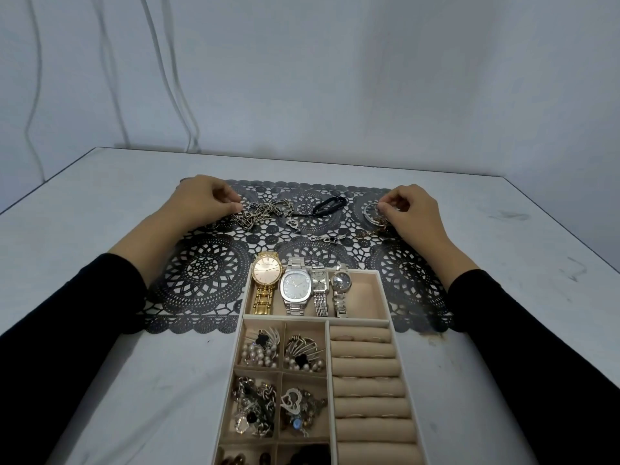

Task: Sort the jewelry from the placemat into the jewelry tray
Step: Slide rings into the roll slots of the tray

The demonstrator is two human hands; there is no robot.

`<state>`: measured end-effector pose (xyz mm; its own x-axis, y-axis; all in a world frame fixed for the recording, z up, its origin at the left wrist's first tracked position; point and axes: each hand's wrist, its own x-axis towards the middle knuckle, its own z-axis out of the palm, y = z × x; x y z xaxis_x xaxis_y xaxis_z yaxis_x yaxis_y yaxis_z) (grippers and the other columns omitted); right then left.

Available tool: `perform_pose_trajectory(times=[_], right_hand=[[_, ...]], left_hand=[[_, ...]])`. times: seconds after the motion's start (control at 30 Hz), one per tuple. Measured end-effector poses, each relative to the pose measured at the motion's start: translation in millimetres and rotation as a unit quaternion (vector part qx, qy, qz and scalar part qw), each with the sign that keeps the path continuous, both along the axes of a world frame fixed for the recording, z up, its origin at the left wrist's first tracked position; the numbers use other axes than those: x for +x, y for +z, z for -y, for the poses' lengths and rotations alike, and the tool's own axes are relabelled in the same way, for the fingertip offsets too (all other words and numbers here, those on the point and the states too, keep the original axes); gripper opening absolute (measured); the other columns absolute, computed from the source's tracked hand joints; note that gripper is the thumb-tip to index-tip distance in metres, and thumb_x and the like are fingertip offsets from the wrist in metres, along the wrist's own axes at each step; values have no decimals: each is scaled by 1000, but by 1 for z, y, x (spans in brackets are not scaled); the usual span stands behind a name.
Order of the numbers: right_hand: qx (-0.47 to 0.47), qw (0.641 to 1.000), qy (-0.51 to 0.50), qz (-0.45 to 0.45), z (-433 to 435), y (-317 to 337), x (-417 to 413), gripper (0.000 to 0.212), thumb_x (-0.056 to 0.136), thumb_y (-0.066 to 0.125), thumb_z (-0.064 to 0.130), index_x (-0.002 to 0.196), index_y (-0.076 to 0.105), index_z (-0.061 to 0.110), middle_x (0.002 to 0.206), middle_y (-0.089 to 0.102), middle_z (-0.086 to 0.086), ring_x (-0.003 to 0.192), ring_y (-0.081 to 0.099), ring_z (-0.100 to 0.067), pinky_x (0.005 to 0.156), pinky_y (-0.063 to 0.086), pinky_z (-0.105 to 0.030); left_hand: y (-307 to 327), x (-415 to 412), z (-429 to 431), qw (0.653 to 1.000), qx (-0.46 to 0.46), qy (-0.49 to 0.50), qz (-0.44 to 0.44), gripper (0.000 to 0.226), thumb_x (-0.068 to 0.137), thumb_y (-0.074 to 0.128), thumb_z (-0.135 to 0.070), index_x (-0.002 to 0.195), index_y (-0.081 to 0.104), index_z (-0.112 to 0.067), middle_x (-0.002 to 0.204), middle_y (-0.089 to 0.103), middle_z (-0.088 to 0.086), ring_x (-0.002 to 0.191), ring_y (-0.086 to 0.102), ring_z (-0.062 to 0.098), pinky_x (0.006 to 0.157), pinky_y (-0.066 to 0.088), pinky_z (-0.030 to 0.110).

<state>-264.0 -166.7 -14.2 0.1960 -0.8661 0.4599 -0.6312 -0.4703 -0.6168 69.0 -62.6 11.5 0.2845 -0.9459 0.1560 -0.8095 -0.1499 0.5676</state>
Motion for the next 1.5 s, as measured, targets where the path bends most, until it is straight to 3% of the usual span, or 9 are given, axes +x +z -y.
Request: perform_pose_trajectory(times=[0.2, 0.37, 0.53, 0.67, 0.73, 0.97, 1.17, 1.37, 1.5], right_hand=[[-7, 1000, 2, 12, -1, 1, 0, 3, 84, 68, 18, 83, 68, 15, 88, 60, 2, 76, 50, -2, 70, 37, -8], [-24, 999, 15, 36, -9, 6, 2, 3, 84, 67, 17, 84, 69, 14, 87, 66, 2, 80, 58, -11, 75, 45, -21], [-4, 996, 39, 82, -19, 12, 1, 2, 83, 69, 16, 84, 70, 18, 81, 69, 2, 78, 63, -11, 75, 51, -23], [26, 990, 48, 127, -33, 17, -2, 3, 83, 72, 17, 85, 72, 19, 79, 69, 4, 74, 60, -6, 73, 51, -20], [40, 987, 55, 148, -42, 19, -3, 5, 82, 73, 17, 88, 73, 16, 82, 71, 1, 76, 62, -9, 73, 52, -21], [78, 976, 73, 190, -82, 26, -7, 7, 82, 73, 16, 89, 74, 15, 89, 73, -3, 89, 67, -22, 82, 56, -31], [89, 966, 101, 220, -128, 33, -9, 8, 80, 75, 15, 88, 74, 18, 89, 72, -2, 84, 64, -14, 77, 54, -20], [83, 957, 127, 246, -174, 37, -11, 10, 81, 74, 10, 90, 74, 13, 82, 70, 2, 75, 61, -5, 70, 50, -15], [78, 950, 145, 265, -205, 38, -18, 11, 81, 74, 9, 91, 74, 11, 77, 69, 4, 69, 58, -3, 64, 48, -15]], left_hand=[[-2, 1, 2, 1000, -2, -9, -7, 14, 83, 76, -26, 95, 70, -20, 91, 68, -1, 86, 61, 15, 81, 41, 28], [-7, 0, -5, 997, -63, 5, -38, 12, 80, 78, -26, 88, 70, -25, 82, 67, -9, 82, 62, 10, 81, 43, 28], [-5, -5, -17, 990, -133, 15, -39, 5, 86, 72, -21, 91, 71, -23, 88, 69, 0, 83, 64, 17, 71, 45, 20], [3, -10, -31, 977, -181, 48, -104, 7, 85, 74, -22, 91, 72, -20, 86, 70, 2, 82, 67, 22, 79, 58, 43], [5, -13, -40, 972, -188, 48, -130, 8, 84, 75, -22, 90, 73, -19, 86, 71, 2, 82, 68, 23, 78, 58, 47], [14, -41, -74, 959, -198, 7, -203, 6, 82, 77, -21, 88, 74, -20, 86, 73, -2, 80, 67, 10, 82, 57, 32], [17, -65, -107, 952, -195, -46, -230, 10, 82, 77, -22, 91, 74, -24, 90, 74, -4, 85, 70, 9, 85, 56, 27], [16, -94, -147, 950, -189, -63, -242, 12, 82, 77, -19, 93, 75, -23, 84, 72, -5, 78, 67, 4, 75, 54, 18], [15, -110, -175, 944, -155, -83, -278, 13, 82, 77, -21, 94, 74, -26, 84, 71, -6, 75, 69, 4, 53, 55, 23]])
